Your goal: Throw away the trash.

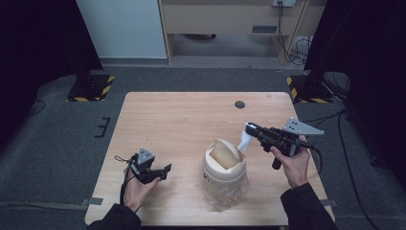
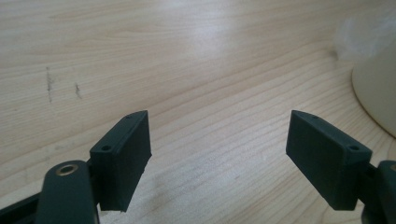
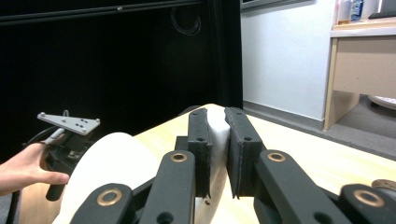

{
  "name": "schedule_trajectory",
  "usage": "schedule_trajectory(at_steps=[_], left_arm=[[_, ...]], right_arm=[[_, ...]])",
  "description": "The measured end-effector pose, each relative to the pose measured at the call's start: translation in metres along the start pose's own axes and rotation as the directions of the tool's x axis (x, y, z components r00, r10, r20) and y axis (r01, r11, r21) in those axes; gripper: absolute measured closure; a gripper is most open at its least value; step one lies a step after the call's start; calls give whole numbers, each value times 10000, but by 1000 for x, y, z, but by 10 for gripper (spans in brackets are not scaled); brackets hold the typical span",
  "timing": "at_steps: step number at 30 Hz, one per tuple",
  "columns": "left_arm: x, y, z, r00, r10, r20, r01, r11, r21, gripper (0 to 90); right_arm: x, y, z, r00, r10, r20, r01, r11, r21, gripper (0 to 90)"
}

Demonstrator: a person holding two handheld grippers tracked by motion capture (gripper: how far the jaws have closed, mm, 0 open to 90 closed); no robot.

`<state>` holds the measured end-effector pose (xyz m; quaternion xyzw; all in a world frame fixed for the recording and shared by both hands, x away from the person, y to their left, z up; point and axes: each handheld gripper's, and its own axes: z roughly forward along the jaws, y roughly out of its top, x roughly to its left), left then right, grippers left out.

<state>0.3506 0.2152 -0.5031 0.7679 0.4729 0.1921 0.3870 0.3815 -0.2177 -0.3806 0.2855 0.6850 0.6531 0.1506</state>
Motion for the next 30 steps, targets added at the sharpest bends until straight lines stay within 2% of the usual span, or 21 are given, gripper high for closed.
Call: schedule_trajectory(at_steps=[6, 9, 21, 30], left_arm=[[-1, 1, 1, 10000, 92, 28, -92, 10000, -1, 213], [3, 1, 0, 10000, -33, -40, 33, 10000, -41, 213], [6, 2, -2, 9999, -119, -66, 118, 9999, -121, 213], [8, 2, -4, 9997, -218, -128, 215, 9995, -211, 213]], right_arm=[[3, -5, 4, 10000, -60, -39, 61, 9997, 225, 811], [6, -10, 9, 10000, -69, -52, 72, 9989, 462, 811], [8, -26, 14, 9998, 220, -29, -216, 9956, 915, 806], [12, -38, 21, 9998, 172, -20, -166, 9847, 1737, 796]])
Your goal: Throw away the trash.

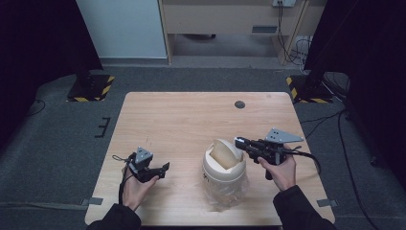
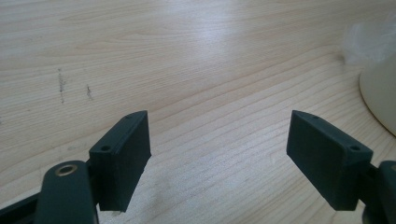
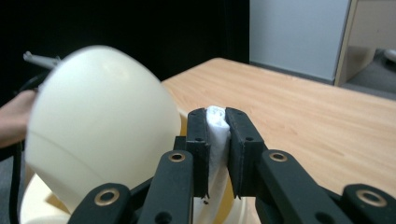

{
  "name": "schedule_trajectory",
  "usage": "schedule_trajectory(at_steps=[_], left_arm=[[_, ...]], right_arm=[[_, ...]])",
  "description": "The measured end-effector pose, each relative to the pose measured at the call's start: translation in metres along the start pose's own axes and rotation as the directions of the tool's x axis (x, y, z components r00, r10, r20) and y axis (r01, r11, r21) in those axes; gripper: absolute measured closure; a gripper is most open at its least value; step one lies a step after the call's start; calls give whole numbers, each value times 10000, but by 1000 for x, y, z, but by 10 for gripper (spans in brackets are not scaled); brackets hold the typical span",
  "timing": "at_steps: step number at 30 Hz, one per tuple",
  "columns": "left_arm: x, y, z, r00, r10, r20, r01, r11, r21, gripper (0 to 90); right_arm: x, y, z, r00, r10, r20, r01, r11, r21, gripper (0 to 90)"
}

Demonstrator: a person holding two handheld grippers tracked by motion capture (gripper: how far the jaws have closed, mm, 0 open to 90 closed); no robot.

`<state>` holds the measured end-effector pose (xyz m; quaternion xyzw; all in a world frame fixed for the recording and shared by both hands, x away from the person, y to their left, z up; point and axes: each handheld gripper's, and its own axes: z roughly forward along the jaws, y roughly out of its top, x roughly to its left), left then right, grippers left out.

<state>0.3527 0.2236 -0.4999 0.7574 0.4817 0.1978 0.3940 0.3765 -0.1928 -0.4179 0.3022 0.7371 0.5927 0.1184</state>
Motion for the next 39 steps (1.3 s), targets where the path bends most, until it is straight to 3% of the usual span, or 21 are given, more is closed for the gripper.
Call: schedule_trajectory(at_steps=[7, 9, 18, 21, 25, 28, 30, 35, 39], left_arm=[[0, 0, 0, 10000, -28, 9, 28, 10000, 0, 213], [1, 0, -1, 10000, -28, -44, 28, 10000, 0, 213], [2, 0, -1, 10000, -10, -52, 10, 10000, 36, 211], [3, 0, -1, 10000, -43, -50, 44, 10000, 61, 209], [6, -2, 0, 9998, -190, -60, 191, 9997, 127, 202], [8, -2, 1, 9998, -194, -99, 195, 9996, 191, 195], [11, -3, 2, 9997, -221, -103, 223, 9993, 286, 192], [15, -4, 5, 9999, -166, 4, 166, 9988, 456, 170], [20, -7, 9, 10000, 28, 20, -30, 9950, 1000, 153]], right_arm=[[1, -4, 5, 10000, 67, -19, -66, 9983, 573, 713], [-2, -4, 3, 9994, 326, -106, -322, 9989, 342, 678], [-16, -1, -11, 9944, 1022, 271, -1013, 9943, -333, 533], [-23, 0, -16, 9910, 1158, 673, -1124, 9923, -523, 471], [-37, -6, -25, 9810, 1231, 1497, -1172, 9920, -473, 414], [-44, -12, -28, 9743, 1356, 1796, -1312, 9907, -363, 386], [-54, -22, -31, 9639, 1486, 2208, -1514, 9885, -42, 346], [-68, -40, -34, 9507, 1587, 2666, -1784, 9826, 512, 290], [-79, -52, -37, 9376, 1385, 3190, -1792, 9785, 1017, 255]])
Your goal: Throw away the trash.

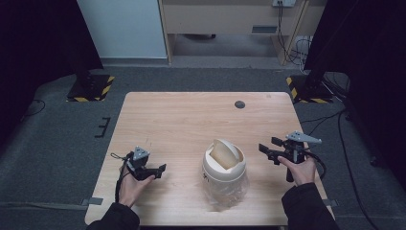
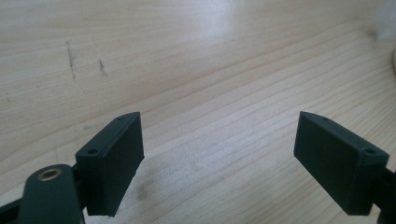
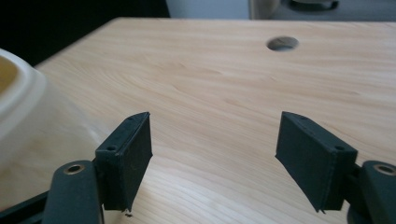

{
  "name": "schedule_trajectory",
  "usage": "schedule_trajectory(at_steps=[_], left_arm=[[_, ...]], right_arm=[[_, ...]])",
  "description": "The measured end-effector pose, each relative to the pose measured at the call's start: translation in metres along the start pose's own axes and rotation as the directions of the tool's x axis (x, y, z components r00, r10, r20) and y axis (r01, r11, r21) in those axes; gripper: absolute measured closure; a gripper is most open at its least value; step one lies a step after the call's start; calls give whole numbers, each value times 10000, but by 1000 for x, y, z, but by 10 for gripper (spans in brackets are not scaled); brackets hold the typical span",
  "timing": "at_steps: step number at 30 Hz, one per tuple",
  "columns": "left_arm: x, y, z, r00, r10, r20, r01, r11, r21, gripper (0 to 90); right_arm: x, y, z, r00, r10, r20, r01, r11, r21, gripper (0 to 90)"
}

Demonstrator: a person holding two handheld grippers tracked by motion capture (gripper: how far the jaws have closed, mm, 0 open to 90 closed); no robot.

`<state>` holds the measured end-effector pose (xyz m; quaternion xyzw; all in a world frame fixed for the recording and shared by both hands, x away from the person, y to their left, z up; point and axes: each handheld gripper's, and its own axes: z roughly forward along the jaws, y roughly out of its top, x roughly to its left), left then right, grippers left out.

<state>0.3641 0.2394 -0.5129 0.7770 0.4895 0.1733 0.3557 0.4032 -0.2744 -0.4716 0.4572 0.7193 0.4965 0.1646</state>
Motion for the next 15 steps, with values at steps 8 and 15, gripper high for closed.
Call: schedule_trajectory(at_steps=[8, 15], left_arm=[[6, -4, 5, 9996, 261, -145, -254, 9984, 501, 137], [14, -7, 7, 9985, 415, -348, -386, 9960, 803, 125]], right_arm=[[-26, -23, 6, 9921, -587, 1109, 403, 9860, 1618, 209], [-42, -32, 10, 9802, -1084, 1659, 689, 9714, 2272, 159]])
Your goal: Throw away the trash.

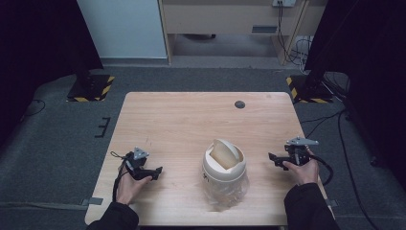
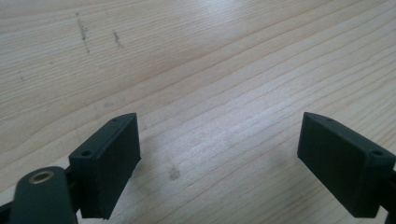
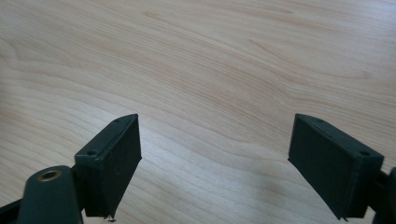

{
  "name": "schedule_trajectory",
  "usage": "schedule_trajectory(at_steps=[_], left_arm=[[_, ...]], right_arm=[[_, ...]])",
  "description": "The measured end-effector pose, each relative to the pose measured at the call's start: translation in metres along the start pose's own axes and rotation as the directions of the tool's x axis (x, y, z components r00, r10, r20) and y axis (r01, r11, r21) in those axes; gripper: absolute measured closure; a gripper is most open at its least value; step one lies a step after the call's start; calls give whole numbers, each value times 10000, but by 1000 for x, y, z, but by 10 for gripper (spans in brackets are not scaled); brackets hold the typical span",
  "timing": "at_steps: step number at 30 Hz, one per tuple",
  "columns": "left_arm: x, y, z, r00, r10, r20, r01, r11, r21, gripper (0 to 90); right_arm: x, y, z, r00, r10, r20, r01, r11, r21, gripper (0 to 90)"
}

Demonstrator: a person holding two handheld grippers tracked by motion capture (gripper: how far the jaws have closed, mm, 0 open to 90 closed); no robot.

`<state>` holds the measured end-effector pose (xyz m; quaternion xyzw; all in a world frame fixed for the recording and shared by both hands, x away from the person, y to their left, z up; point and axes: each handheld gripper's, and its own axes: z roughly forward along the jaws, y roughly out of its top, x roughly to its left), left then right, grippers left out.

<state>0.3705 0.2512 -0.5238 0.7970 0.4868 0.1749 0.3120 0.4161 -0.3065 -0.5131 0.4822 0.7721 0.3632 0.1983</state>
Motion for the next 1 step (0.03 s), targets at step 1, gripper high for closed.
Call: schedule_trajectory(at_steps=[1], left_arm=[[0, 0, 0, 10000, 0, 0, 0, 10000, 0, 124]], right_arm=[[0, -1, 0, 10000, 18, 45, -18, 10000, 51, 154]])
